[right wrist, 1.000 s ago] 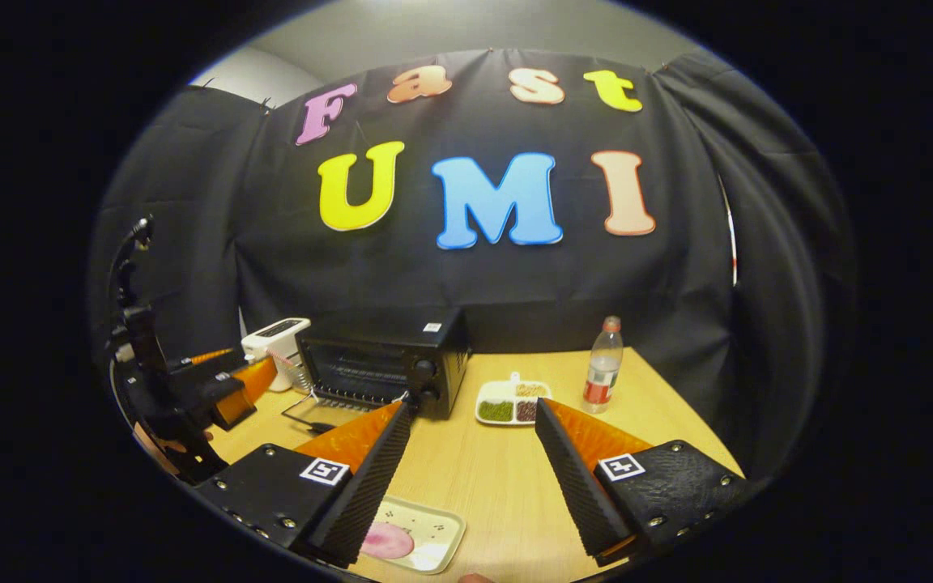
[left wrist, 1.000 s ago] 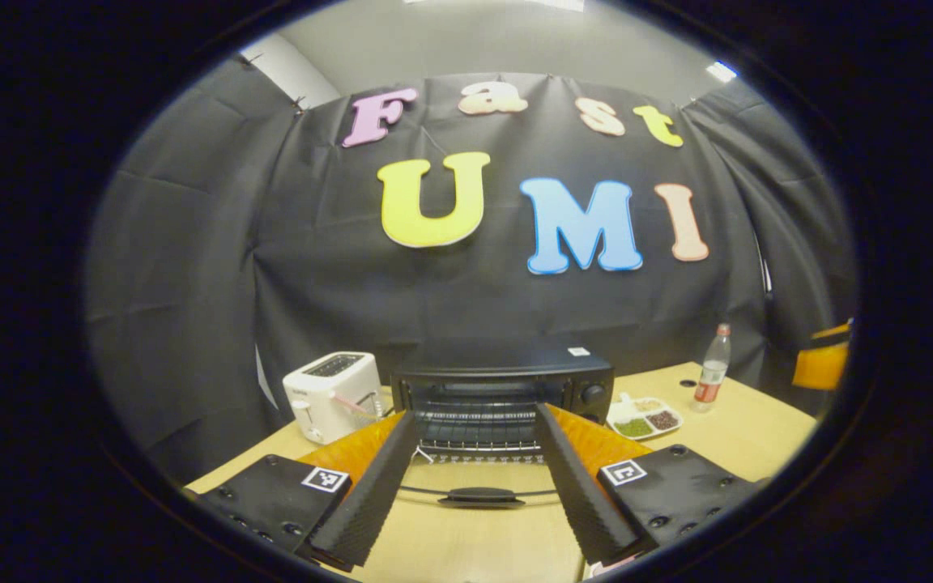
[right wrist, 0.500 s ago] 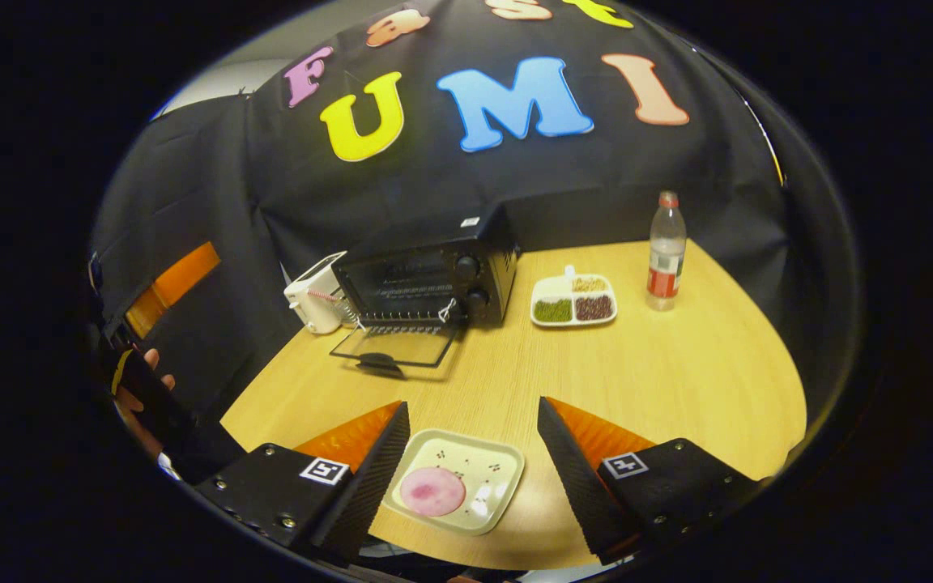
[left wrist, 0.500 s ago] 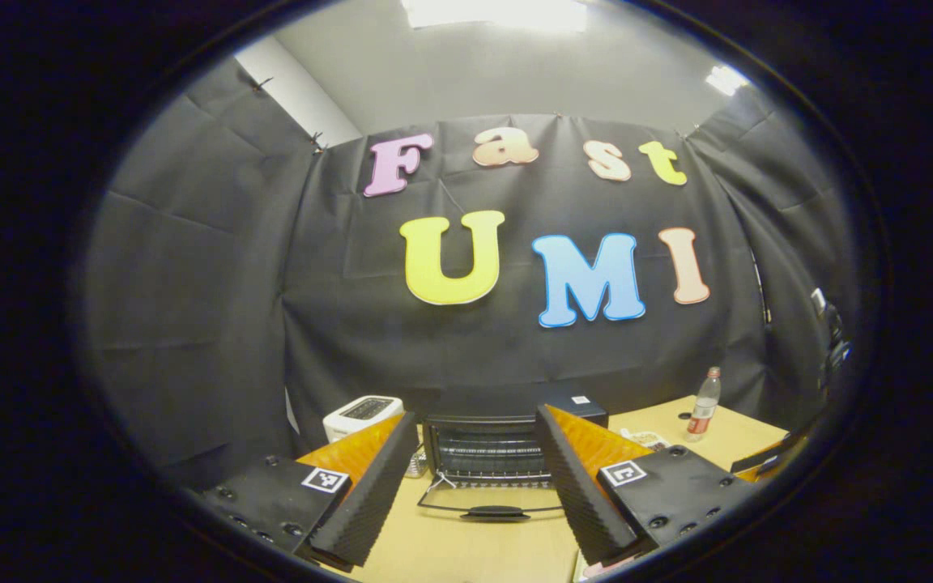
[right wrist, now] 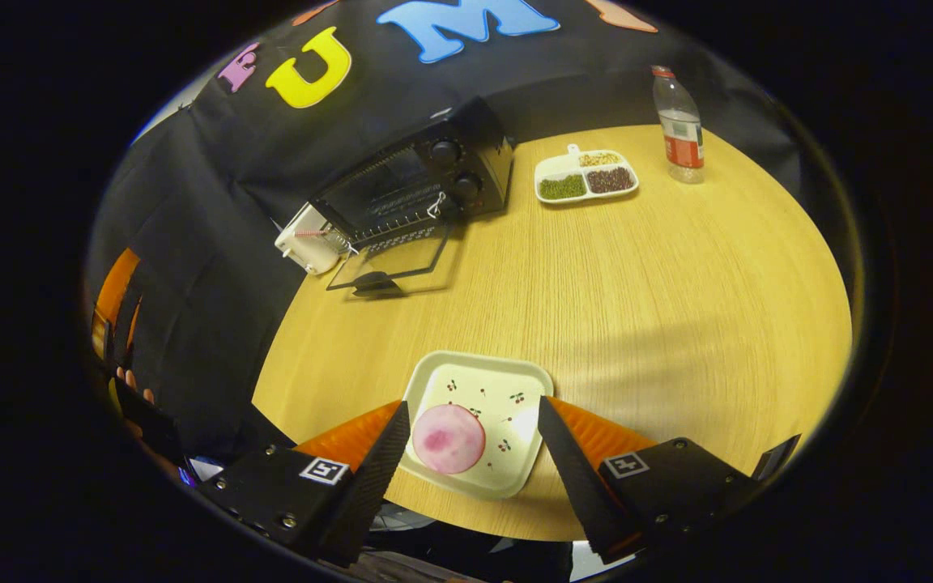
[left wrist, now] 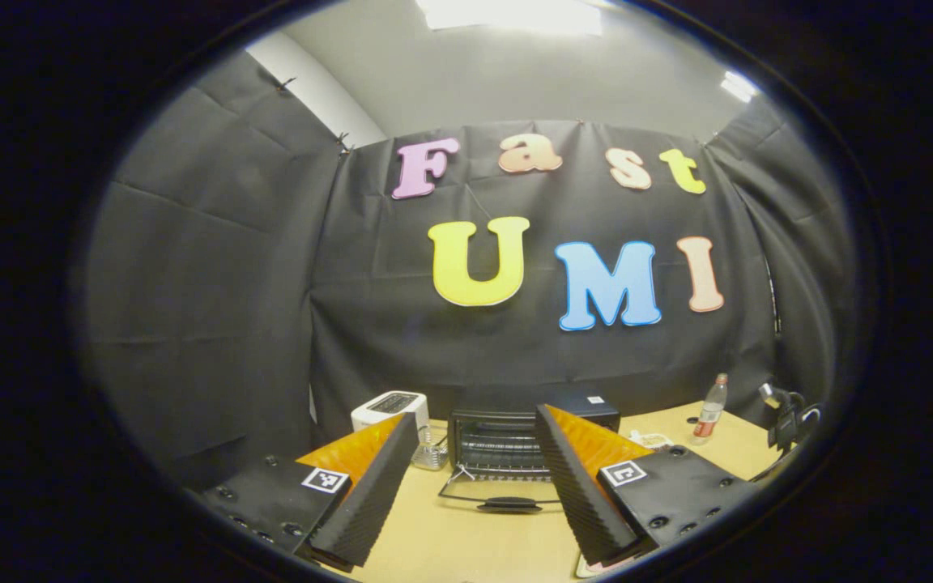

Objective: Open the electric oven with the left hand, put the food in, and close the electric oven.

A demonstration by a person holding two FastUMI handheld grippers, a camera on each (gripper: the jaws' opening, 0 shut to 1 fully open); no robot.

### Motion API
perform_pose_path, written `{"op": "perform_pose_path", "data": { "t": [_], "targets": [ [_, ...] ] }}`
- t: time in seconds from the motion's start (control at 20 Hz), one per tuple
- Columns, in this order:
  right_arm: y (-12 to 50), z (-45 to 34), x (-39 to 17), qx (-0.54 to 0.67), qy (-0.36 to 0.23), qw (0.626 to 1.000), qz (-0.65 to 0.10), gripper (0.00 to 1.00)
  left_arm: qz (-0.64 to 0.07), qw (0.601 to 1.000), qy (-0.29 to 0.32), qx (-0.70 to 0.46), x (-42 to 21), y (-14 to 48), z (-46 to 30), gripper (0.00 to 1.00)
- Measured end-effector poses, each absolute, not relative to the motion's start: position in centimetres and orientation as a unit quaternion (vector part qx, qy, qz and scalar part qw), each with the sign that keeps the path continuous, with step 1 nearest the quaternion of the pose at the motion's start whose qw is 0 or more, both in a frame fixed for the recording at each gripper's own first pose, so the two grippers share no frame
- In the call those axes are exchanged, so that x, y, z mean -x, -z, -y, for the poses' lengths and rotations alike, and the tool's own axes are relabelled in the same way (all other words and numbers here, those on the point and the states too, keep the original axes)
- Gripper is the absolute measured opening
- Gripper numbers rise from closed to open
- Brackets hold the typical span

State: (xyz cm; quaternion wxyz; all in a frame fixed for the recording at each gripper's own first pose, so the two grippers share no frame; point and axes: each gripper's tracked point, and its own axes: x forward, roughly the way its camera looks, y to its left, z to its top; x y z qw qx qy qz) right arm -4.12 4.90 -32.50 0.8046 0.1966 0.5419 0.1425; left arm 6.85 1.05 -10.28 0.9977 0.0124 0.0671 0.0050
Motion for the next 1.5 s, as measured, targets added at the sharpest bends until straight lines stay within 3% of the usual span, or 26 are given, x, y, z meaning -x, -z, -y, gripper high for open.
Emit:
{"op": "perform_pose_path", "data": {
  "t": [0.55, 0.65, 0.7, 0.85, 0.95, 1.05, 1.15, 1.5],
  "targets": [
    [37.2, -4.8, 6.2, -0.223, -0.115, 0.737, -0.628, 0.98, -0.078, 0.997, -0.018, -0.007, -6.3, 11.3, -2.0, 1.00],
    [37.9, -4.8, 6.4, -0.237, -0.106, 0.719, -0.644, 0.90, -0.080, 0.997, -0.019, -0.003, -6.3, 11.4, -2.0, 1.00],
    [38.1, -4.8, 6.4, -0.245, -0.102, 0.710, -0.652, 0.76, -0.083, 0.996, -0.018, -0.002, -6.4, 11.7, -2.0, 1.00],
    [38.9, -3.8, 6.3, -0.256, -0.081, 0.689, -0.673, 0.53, -0.082, 0.996, -0.021, -0.002, -6.6, 11.7, -2.3, 1.00],
    [39.0, -3.5, 6.6, -0.269, -0.076, 0.678, -0.680, 0.23, -0.078, 0.997, -0.023, -0.003, -6.7, 11.4, -2.5, 1.00],
    [39.8, -3.3, 6.7, -0.265, -0.069, 0.674, -0.687, 0.17, -0.078, 0.997, -0.024, -0.003, -6.7, 11.4, -2.6, 1.00],
    [39.4, -3.1, 6.7, -0.269, -0.076, 0.674, -0.684, 0.02, -0.079, 0.997, -0.026, -0.001, -6.9, 11.5, -2.8, 1.00],
    [39.1, -3.2, 6.5, -0.282, -0.099, 0.685, -0.665, 0.00, -0.079, 0.997, -0.026, -0.007, -7.3, 11.4, -2.9, 1.00]
  ]
}}
